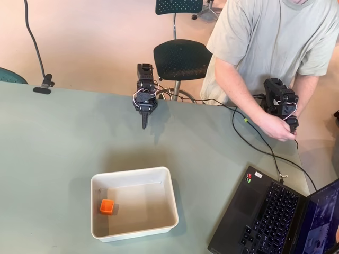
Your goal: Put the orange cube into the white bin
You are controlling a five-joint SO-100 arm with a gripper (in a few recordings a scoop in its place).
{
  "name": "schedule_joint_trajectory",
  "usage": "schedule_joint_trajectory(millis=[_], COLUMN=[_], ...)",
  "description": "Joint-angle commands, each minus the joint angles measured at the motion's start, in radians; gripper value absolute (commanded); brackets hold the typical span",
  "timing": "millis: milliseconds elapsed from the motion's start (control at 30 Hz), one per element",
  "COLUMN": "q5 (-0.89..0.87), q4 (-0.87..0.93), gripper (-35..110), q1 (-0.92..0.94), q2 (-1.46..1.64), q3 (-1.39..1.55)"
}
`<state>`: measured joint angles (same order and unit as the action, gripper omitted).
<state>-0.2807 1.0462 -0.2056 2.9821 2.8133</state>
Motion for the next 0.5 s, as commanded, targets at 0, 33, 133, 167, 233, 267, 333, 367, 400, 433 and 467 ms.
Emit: schedule_joint_trajectory(millis=[0, 33, 133, 167, 233, 267, 333, 367, 400, 433, 467], q5=[-0.008, -0.008, -0.008, -0.008, -0.008, -0.008, -0.009, -0.006, -0.005, -0.005, -0.008], q4=[-0.018, -0.02, -0.021, -0.017, -0.009, -0.008, -0.008, -0.008, -0.008, -0.008, -0.008], gripper=[36, 33, 26, 24, 22, 21, 20, 19, 19, 19, 19], q1=[0.003, 0.003, 0.003, 0.003, 0.003, 0.003, 0.005, 0.005, 0.005, 0.005, 0.005], q2=[0.006, 0.006, 0.006, 0.006, 0.006, 0.006, 0.006, 0.006, 0.006, 0.006, 0.006], q3=[0.002, 0.003, 0.003, 0.003, 0.005, 0.005, 0.02, 0.031, 0.043, 0.06, 0.074])
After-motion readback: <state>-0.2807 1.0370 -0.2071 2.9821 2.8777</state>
